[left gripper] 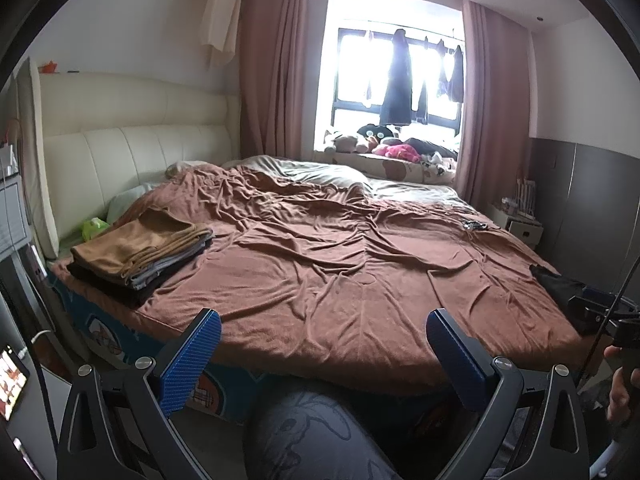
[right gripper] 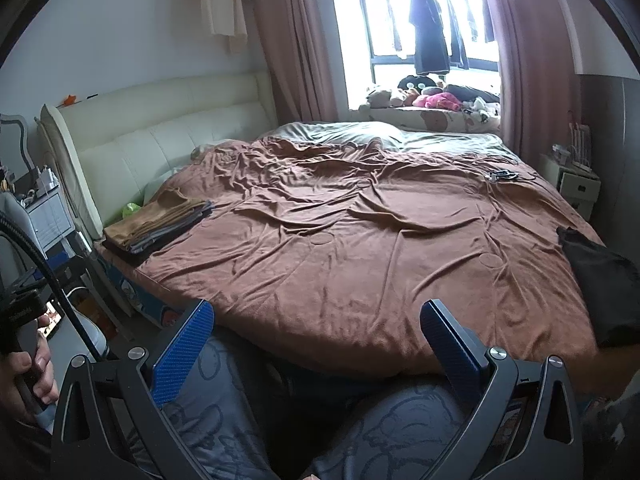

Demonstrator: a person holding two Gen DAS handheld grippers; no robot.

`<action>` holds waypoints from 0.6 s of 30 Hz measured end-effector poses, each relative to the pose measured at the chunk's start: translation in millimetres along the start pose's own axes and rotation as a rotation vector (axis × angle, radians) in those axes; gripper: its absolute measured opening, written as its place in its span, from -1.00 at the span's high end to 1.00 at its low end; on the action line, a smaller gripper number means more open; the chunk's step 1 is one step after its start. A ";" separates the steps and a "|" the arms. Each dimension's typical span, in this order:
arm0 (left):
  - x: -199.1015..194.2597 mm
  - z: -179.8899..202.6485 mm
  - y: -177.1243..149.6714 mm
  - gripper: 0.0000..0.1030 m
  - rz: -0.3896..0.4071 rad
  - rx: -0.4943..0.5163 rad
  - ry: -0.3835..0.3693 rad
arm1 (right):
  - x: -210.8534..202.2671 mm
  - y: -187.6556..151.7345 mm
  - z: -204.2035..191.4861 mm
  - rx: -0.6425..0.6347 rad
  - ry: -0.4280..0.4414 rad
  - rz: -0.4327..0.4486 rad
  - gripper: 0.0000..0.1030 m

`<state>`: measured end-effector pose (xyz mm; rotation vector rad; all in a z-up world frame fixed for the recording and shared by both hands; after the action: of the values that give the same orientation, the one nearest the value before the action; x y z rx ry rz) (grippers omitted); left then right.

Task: Fold small clothes

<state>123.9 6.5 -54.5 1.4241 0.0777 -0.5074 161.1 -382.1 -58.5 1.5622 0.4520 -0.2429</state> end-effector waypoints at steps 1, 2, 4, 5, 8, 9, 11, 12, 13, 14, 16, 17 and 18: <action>0.0 -0.1 -0.1 -1.00 0.000 0.000 0.000 | -0.4 0.0 -0.1 0.000 -0.001 0.000 -1.00; 0.3 0.5 0.3 -0.99 -0.001 0.002 -0.001 | -0.5 0.9 0.2 -0.001 -0.001 0.000 -1.00; -0.1 0.8 -0.3 -0.99 -0.003 0.002 0.002 | -1.1 2.7 0.2 -0.004 0.001 0.003 -1.00; -0.3 1.3 0.4 -1.00 -0.004 0.006 0.003 | -1.2 3.3 0.0 -0.006 0.001 0.005 -1.00; -1.1 2.4 3.2 -0.99 -0.006 0.013 0.003 | -1.6 5.3 0.1 -0.009 0.002 0.010 -1.00; -1.4 2.7 4.5 -0.99 -0.006 0.017 0.002 | -1.7 6.2 0.6 -0.008 0.003 0.012 -1.00; -2.0 4.4 7.0 -1.00 -0.004 0.029 0.004 | -1.1 7.4 2.0 0.001 0.008 0.014 -1.00; -1.9 4.8 8.3 -1.00 -0.004 0.033 0.005 | -1.5 8.1 2.3 0.002 0.009 0.016 -1.00; -1.6 5.2 9.3 -1.00 -0.005 0.035 0.006 | -2.0 8.7 2.6 0.001 0.008 0.018 -1.00; -0.8 5.2 9.9 -0.99 -0.007 0.036 0.005 | -2.1 8.9 3.2 0.002 0.008 0.020 -1.00; -0.8 6.7 9.4 -1.00 -0.011 0.034 0.000 | -1.4 8.4 4.5 0.003 0.011 0.021 -1.00; -0.6 7.0 9.0 -1.00 -0.014 0.034 0.002 | -1.6 8.2 5.0 0.003 0.011 0.023 -1.00; -1.1 7.7 8.2 -1.00 -0.016 0.036 0.005 | -1.5 8.0 5.5 0.003 0.010 0.023 -1.00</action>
<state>124.1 0.0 -45.2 1.4607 0.0845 -0.5202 163.8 -387.6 -51.0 1.5718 0.4412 -0.2180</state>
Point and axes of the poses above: each gripper's, at about its wrist camera, not at the fingertips, and x roughly the way its jaws point, z to its right, y to its top, the point moved 8 cm from there along x, roughly the way its jaws point, and after that the axes turned 13 degrees about -y, right-handed, at the moved point
